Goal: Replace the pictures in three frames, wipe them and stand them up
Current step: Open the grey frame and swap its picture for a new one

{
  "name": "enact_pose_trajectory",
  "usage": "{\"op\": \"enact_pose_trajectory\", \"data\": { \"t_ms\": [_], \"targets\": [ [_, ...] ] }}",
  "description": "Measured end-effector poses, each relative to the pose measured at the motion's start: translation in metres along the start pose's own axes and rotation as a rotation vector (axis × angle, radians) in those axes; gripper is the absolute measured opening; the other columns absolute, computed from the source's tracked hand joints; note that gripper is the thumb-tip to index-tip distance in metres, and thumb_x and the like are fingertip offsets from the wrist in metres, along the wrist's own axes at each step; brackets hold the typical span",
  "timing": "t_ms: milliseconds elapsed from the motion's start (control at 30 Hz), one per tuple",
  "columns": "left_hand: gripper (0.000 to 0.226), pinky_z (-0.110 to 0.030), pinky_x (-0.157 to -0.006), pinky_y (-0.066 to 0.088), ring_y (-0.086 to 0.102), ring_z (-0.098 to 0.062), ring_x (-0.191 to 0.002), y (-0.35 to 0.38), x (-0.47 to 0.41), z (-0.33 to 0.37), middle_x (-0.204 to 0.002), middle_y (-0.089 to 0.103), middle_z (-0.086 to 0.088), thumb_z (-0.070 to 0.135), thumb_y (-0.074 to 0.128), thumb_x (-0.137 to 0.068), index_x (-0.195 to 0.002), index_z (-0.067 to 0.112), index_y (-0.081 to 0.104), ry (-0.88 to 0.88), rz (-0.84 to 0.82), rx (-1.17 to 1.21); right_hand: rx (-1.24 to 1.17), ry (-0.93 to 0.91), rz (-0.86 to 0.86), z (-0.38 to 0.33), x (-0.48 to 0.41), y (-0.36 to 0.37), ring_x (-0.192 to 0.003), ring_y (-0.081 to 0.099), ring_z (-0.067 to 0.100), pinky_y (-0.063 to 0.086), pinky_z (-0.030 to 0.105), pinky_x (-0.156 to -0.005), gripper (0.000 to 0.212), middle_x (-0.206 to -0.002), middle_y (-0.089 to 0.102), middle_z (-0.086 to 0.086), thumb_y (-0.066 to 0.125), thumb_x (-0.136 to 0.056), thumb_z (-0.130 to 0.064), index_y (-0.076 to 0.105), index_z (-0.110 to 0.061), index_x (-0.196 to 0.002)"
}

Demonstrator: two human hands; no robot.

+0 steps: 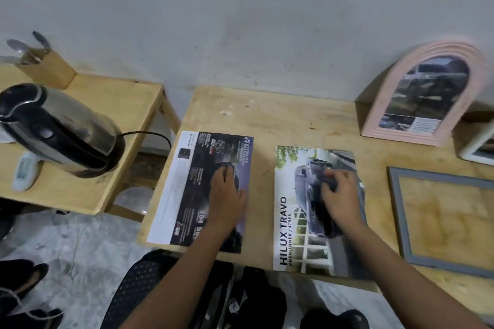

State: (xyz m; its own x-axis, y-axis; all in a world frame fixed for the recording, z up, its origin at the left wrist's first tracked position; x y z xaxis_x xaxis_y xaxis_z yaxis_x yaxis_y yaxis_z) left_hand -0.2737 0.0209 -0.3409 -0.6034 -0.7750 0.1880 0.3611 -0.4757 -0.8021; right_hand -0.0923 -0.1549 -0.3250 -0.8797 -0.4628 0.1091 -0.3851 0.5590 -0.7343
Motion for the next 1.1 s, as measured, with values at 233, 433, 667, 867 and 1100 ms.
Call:
{"op": "enact_pose_trajectory", "data": {
  "t_ms": [233, 433, 667, 867, 1100],
  "targets": [
    [0.044, -0.030, -0.088, 0.035, 0.039, -0.027, -0.113, 0.060, 0.023, 0.059, -0.127, 0.032, -0.013, 0.022, 0.059, -0.088, -0.122, 0.002, 0.040, -0.141, -0.191, 0.146, 0.081, 0.370, -0.061, 0.072, 0.012, -0.047, -0.088, 0.055, 0.031, 0.036, 0.028, -0.070, 0.029, -0.104, 0.060, 0.017, 0.061, -0.081, -0.008, 0.056, 0.001, -0.108],
    [0.052, -0.033, -0.092, 0.041, 0.040, -0.028, -0.113, 0.070, 0.022, 0.067, -0.128, 0.030, -0.013, 0.025, 0.064, -0.086, -0.124, 0.001, 0.038, -0.166, -0.224, 0.129, 0.085, 0.432, -0.154, 0.080, 0.038, -0.035, -0.098, 0.051, 0.035, 0.042, 0.035, -0.082, 0.044, -0.115, 0.044, 0.016, 0.072, -0.076, -0.018, 0.049, -0.005, -0.111],
    [0.039, -0.028, -0.064, 0.051, 0.061, -0.021, -0.083, 0.066, 0.022, 0.069, -0.103, 0.059, -0.008, 0.010, 0.066, -0.083, -0.116, 0.004, 0.047, -0.364, -0.224, 0.605, -0.146, 0.340, -0.061, 0.075, 0.047, -0.044, -0.079, 0.052, 0.024, 0.036, 0.029, -0.060, 0.017, -0.087, 0.056, 0.007, 0.061, -0.086, -0.009, 0.051, -0.004, -0.098],
    [0.010, -0.025, -0.045, 0.051, 0.063, -0.019, -0.047, 0.044, 0.030, 0.096, -0.060, 0.067, -0.008, 0.011, 0.057, -0.087, -0.088, 0.002, 0.060, -0.431, -0.522, 0.960, -0.401, 0.226, 0.012, 0.072, 0.051, -0.066, -0.069, 0.047, 0.020, 0.034, 0.029, -0.060, 0.016, -0.076, 0.051, 0.009, 0.043, -0.097, -0.012, 0.048, -0.003, -0.085],
    [0.009, -0.030, -0.059, 0.054, 0.064, -0.020, -0.058, 0.008, 0.041, 0.205, -0.066, 0.067, -0.006, 0.012, 0.048, -0.093, -0.098, 0.009, 0.056, -0.130, -0.578, 1.126, -0.580, 0.178, 0.111, 0.072, 0.019, -0.123, -0.078, 0.054, 0.019, 0.040, 0.017, -0.062, 0.007, -0.087, 0.058, 0.007, 0.054, -0.092, -0.011, 0.055, -0.011, -0.100]
  ]
}}
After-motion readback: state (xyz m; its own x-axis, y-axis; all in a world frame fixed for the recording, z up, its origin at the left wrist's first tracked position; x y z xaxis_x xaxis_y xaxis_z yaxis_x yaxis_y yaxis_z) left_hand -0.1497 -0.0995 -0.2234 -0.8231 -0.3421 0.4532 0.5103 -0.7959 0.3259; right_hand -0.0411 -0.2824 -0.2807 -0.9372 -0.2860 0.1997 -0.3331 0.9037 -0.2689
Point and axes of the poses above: each hand's wrist, its own x-axis away from the middle knuckle, its own y-axis out of the palm, z = x × y, the point moved 3 cm from there along -x, towards the middle knuckle
